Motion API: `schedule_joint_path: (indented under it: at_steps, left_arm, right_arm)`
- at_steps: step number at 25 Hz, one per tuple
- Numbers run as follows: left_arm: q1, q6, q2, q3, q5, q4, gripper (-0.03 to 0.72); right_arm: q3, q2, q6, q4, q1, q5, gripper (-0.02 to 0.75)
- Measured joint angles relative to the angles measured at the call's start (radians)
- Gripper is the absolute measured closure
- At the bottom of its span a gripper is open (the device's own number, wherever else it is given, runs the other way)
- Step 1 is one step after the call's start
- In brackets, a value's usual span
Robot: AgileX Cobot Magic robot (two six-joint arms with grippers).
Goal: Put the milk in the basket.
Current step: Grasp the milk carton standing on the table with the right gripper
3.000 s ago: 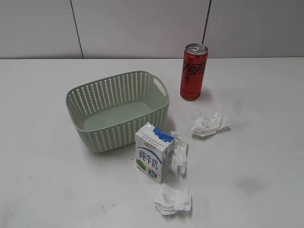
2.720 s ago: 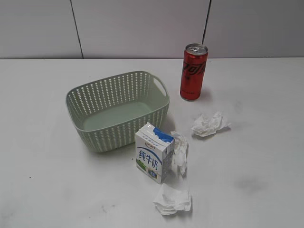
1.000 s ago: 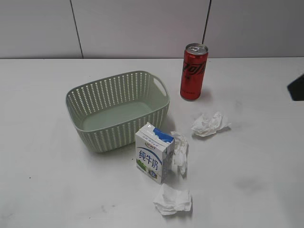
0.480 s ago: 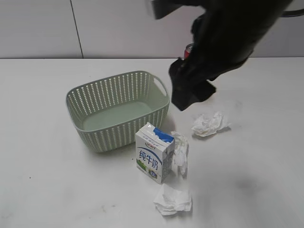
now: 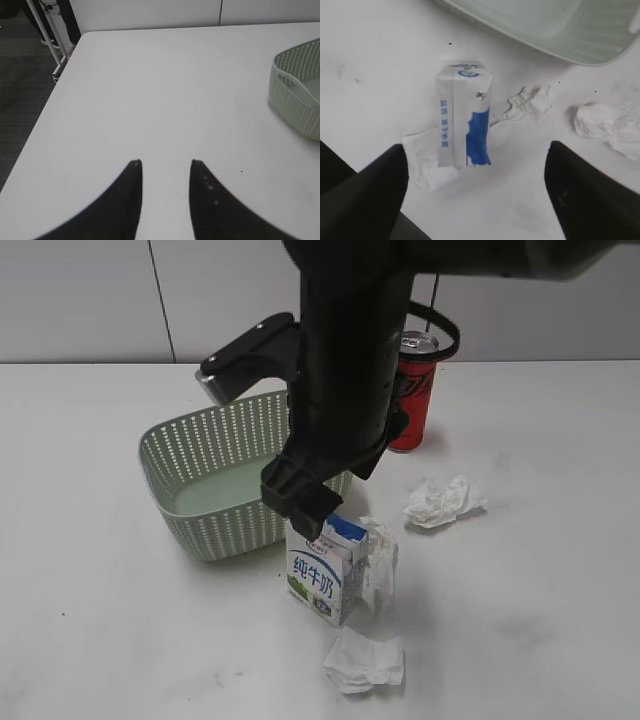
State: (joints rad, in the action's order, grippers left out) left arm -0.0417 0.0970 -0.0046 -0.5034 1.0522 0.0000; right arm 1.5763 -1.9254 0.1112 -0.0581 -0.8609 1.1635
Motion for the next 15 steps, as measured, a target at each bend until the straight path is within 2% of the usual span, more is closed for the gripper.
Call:
schedule_joint_path:
  at_steps: [15]
  left_arm:
    - [0.000,0.000,0.000,0.000,0.000,0.000,0.448]
  right_arm:
    - [0.002,-0.167,0.000,0.006,0.000,-0.075,0.090]
